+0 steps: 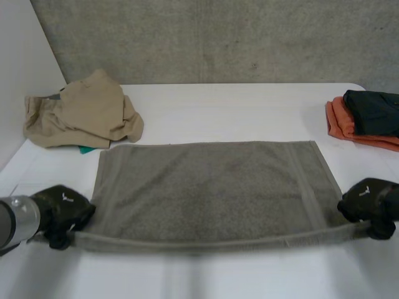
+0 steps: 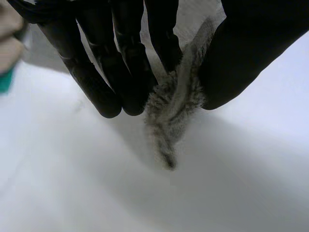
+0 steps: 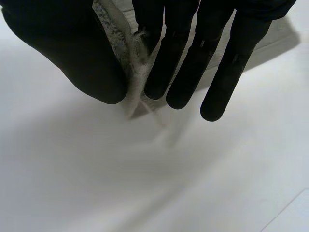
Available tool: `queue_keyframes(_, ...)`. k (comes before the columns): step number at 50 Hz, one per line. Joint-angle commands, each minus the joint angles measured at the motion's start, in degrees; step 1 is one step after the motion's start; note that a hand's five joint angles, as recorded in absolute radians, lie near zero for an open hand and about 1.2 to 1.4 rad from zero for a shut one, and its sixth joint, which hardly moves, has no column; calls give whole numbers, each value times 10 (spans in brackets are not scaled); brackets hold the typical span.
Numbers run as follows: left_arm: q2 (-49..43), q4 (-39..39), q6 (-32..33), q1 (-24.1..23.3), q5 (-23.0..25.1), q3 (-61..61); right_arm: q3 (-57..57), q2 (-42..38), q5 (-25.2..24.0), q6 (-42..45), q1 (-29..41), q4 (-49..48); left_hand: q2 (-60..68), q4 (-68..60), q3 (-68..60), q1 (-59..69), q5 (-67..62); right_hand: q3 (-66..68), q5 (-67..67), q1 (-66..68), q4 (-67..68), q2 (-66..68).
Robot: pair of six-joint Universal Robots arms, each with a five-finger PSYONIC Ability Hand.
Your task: Fold the laundry.
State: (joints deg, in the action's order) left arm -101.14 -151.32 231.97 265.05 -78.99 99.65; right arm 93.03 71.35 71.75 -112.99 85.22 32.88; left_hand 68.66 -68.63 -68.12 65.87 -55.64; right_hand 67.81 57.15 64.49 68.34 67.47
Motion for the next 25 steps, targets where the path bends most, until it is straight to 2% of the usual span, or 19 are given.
queue_keyframes(1,-67,-48,-80,-56,-27,-147,-111,-75,-6,-138,36,-77,113,-114,-119,141,-144,122,129,155,117,125)
queue_keyframes(7,-170,-78,-126,-81,-60,-297,-222,-162,1,-212,63,-145,113,-114,-119,141,-144,122,129,155,117,125)
queue_keyframes(12,-265,-75,-133,-89,-85,-416,-310,-233,13,-245,83,-179,113,-114,-119,141,-144,122,129,155,117,125)
queue_keyframes(17,-371,-41,-131,-103,-103,-543,-405,-306,40,-260,103,-223,113,-114,-119,141,-144,122,129,155,117,125)
queue_keyframes(25,-458,-44,-130,-115,-115,-684,-495,-382,80,-288,120,-315,113,-114,-119,141,-144,122,129,155,117,125)
